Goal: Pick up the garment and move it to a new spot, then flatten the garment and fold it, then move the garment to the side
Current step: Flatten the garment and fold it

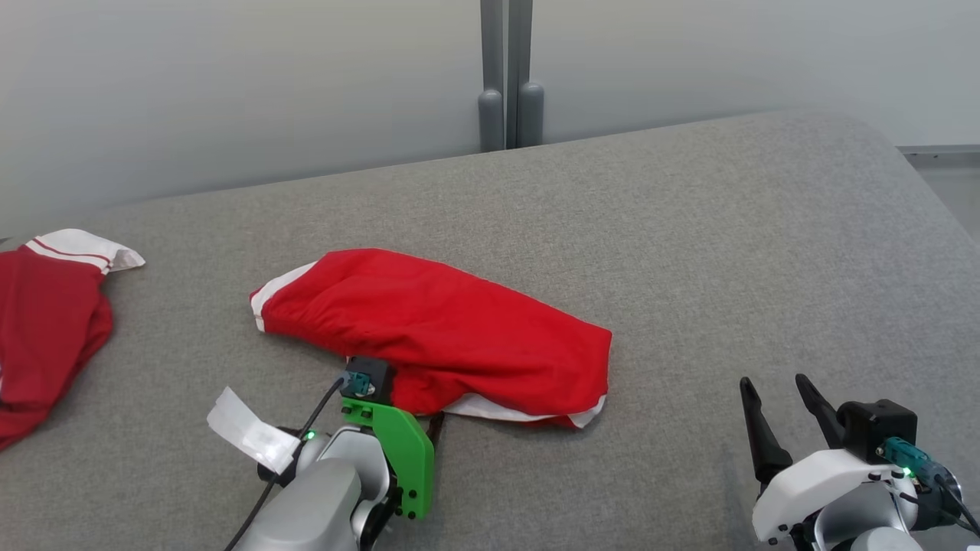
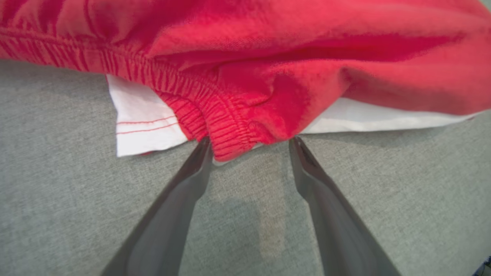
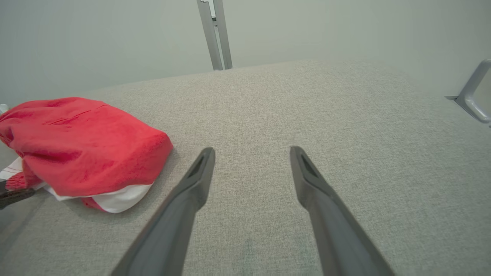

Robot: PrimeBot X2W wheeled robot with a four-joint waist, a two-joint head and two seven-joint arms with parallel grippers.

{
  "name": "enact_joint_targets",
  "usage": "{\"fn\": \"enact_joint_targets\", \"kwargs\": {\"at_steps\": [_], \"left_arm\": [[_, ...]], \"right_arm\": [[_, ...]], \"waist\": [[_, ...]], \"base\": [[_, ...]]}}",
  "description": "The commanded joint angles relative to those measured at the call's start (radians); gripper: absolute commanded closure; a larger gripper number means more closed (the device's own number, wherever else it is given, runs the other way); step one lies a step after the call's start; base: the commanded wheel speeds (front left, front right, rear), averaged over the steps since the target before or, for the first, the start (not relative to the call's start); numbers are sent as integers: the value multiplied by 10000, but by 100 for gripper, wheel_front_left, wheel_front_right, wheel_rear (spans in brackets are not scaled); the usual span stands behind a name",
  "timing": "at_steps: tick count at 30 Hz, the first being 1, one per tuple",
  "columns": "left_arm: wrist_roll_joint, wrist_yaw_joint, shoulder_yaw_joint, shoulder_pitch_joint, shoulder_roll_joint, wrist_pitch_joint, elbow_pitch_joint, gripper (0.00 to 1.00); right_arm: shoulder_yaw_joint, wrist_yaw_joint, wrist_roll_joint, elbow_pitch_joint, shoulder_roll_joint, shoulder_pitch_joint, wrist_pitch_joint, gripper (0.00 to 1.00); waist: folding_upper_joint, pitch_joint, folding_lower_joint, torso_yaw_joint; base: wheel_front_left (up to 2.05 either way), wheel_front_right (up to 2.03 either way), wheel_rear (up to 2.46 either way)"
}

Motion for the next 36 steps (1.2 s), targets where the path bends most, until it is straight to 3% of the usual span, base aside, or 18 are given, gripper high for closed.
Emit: {"fn": "enact_joint_targets", "kwargs": {"at_steps": [1,2,4,6,7,12,20,33,35,36], "left_arm": [[-12,151,44,-116,70,-16,77,6],[-28,219,73,-142,93,-25,135,22],[-58,246,90,-172,114,-30,179,34],[-169,109,156,-158,104,-106,143,68],[-188,75,167,-167,115,-208,99,100],[-396,108,409,-169,218,-729,-145,100],[-501,752,860,106,1051,-1305,-1074,100],[-460,2340,802,1608,3316,586,-4194,100],[-452,2589,813,1841,3557,730,-4730,0],[-454,2683,818,1962,3647,762,-4938,0]], "right_arm": [[-10,1,72,-8,-29,-85,-69,0],[-15,1,79,2,-30,-103,-72,0],[-44,1,87,22,-29,-141,-103,0],[-89,1,90,45,-29,-152,-131,0],[-116,1,88,62,-29,-140,-134,0],[-116,1,106,158,-30,-144,-156,0],[-181,1,126,209,-30,-22,-192,0],[-242,1,67,155,-31,12,-153,0],[-223,1,84,151,-31,-55,-150,0],[-204,1,92,152,-31,-84,-151,0]], "waist": [[-1,179,0,-171],[-1,199,0,-182],[-1,236,0,-181],[-1,246,0,-145],[-1,240,0,-113],[-1,150,0,75],[-1,-112,0,434],[-1,-234,0,844],[-1,-204,0,865],[-1,-187,0,870]], "base": [[0,0,0],[0,0,0],[0,0,0],[0,0,0],[0,0,0],[0,0,0],[0,0,0],[0,0,0],[0,0,0],[0,0,0]]}}
